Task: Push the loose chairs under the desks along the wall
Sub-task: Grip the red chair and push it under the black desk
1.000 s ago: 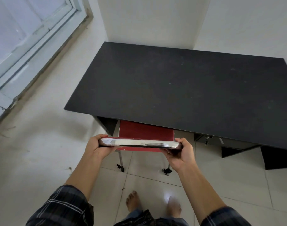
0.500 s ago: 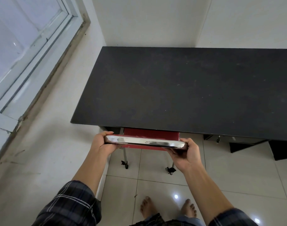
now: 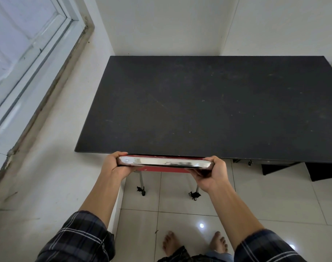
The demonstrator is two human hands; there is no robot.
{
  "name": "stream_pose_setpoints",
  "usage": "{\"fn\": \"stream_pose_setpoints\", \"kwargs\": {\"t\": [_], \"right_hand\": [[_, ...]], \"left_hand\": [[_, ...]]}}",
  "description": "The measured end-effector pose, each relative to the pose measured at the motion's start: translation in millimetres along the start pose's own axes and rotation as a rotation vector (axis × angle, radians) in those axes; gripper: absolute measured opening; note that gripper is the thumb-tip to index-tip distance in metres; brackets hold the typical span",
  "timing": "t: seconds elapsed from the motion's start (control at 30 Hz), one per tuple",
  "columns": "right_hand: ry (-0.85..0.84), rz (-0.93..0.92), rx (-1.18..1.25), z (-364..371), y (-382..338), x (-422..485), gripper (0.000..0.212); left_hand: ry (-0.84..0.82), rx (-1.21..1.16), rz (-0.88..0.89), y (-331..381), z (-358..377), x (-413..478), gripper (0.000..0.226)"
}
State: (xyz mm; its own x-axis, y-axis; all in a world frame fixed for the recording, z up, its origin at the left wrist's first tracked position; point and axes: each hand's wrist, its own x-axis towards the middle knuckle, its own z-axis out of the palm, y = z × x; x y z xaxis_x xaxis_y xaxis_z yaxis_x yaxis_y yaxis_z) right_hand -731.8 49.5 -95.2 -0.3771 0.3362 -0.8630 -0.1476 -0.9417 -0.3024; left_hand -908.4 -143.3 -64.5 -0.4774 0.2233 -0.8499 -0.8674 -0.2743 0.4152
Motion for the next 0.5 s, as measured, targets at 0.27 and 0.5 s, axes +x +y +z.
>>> {"fn": "stream_pose_setpoints", "kwargs": {"t": [0.27,0.5], "right_hand": [[0.025,0.014,-0.014,-1.6,1.6,-9.8,0.026],[0.019,0.008,-0.004,2.5,4.4,-5.9,0.018]], "left_hand": [[0.037,-0.011,-0.004,-4.1,-6.5,0.2,0.058],[0.056,-0.034,-0.011,1.2,-10.3,5.6,0.060]]}}
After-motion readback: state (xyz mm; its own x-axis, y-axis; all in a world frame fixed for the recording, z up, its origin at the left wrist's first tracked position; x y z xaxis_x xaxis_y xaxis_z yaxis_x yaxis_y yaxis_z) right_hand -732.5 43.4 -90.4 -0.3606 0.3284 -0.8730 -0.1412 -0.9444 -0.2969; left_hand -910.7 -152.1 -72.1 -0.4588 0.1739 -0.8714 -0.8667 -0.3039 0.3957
